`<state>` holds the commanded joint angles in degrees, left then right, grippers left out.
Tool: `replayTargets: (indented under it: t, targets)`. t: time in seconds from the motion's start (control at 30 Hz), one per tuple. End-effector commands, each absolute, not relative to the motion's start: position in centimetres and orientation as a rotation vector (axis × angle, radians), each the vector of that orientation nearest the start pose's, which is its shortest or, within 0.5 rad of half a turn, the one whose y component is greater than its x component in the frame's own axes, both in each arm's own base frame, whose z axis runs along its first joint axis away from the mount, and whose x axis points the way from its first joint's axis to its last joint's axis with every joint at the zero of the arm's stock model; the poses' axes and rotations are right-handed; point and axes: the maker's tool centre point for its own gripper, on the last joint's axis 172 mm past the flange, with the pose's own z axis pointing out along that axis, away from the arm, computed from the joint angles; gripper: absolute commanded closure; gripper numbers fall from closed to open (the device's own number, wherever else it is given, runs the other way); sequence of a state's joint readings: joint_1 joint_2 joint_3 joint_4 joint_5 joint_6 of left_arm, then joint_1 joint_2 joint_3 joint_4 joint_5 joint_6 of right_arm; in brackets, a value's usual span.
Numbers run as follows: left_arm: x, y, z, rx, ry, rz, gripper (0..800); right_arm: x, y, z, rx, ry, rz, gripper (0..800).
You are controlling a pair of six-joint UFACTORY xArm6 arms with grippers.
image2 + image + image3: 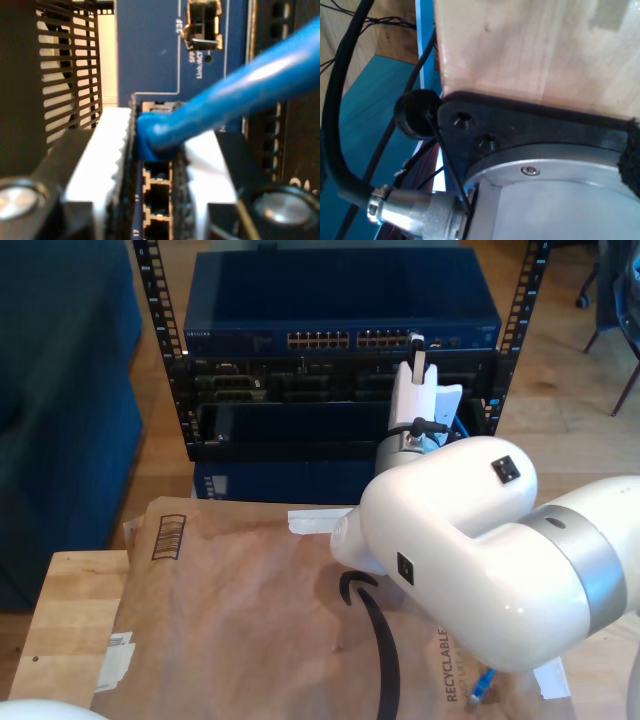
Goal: Grab the cable and plug it in
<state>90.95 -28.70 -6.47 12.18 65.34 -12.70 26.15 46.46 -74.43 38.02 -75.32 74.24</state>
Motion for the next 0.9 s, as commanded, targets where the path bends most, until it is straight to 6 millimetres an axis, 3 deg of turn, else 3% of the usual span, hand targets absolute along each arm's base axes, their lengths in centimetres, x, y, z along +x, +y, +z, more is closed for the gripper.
replayTargets:
  t: [0.9]
  targets:
    - [-4.7, 10.5, 3.9, 1.913, 2.108, -0.744, 0, 68.2, 13.7, 28.0, -0.974, 1.219, -1.400, 800]
